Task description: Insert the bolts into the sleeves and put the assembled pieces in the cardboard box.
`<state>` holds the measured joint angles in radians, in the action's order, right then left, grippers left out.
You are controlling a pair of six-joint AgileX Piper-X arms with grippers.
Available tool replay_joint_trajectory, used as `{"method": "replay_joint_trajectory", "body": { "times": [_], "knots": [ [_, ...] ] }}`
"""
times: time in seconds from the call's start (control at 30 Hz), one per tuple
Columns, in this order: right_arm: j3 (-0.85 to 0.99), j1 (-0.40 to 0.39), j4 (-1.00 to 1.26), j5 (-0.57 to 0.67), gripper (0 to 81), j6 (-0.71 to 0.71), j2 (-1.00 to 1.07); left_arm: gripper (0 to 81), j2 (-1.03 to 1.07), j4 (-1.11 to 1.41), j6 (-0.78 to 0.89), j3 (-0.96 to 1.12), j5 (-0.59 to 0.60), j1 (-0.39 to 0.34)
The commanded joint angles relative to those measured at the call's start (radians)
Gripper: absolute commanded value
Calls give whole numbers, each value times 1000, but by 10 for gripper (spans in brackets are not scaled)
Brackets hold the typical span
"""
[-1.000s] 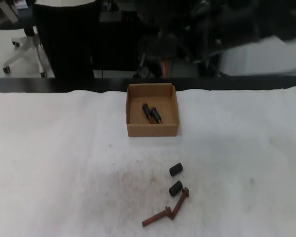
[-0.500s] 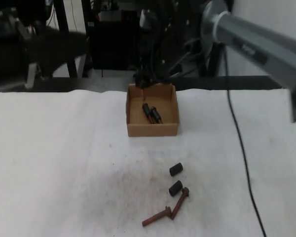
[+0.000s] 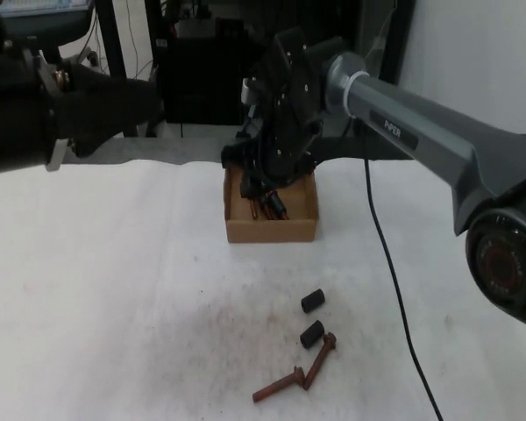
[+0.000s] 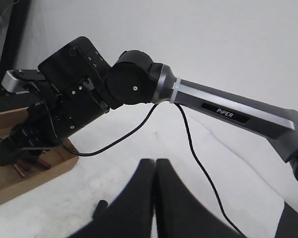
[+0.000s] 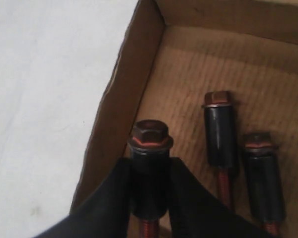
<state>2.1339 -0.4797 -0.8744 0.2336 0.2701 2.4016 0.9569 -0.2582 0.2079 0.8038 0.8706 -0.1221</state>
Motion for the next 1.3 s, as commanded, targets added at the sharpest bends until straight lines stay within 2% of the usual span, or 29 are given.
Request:
{"method": "replay_joint_trajectory", "body": {
  "times": [0.0, 0.1, 0.13, 0.2, 0.3, 0.33, 0.37, 0.43, 0.57, 0.73, 0.87, 0.97, 1.07, 1.27],
  "knots": [
    [17, 6, 71, 3, 8, -2, -1, 3, -7, 1, -7, 2, -1, 1],
    [17, 6, 94, 3, 12, -2, 3, 3, -7, 1, -7, 2, -1, 1],
    [17, 6, 94, 3, 44, -2, 6, 3, -7, 1, -7, 2, -1, 1],
    [17, 6, 92, 11, 148, -2, 11, 3, -7, 1, -7, 2, -1, 1],
    [17, 6, 92, 11, 379, -2, 11, 3, -7, 1, -7, 2, 6, 1],
    [17, 6, 92, 11, 428, -2, 11, 3, -7, 1, -7, 2, 6, 1],
    [17, 6, 92, 11, 432, -2, 8, 3, -7, 1, -7, 2, 6, 1],
    [17, 7, 83, 11, 345, -2, -7, 3, -7, 1, -7, 2, 6, 1],
    [17, 15, 48, 12, 10, -3, -68, 3, -7, 1, -7, 2, 29, 1],
    [17, 24, -110, 71, 8, -59, -193, 3, -7, -32, -7, 2, 74, -19],
    [9, 24, -306, 80, 8, -212, -310, 3, -7, -196, -159, 2, 7, -90],
    [4, 26, -391, 80, 8, -247, -404, 3, -7, -351, -284, 2, -123, -191],
    [-43, 26, -420, 80, 8, -247, -501, 3, 4, -426, -320, 2, -237, -299],
    [-280, 29, -423, 15, 8, -247, -737, 3, 123, -396, -320, 2, -320, -498]
  ]
}}
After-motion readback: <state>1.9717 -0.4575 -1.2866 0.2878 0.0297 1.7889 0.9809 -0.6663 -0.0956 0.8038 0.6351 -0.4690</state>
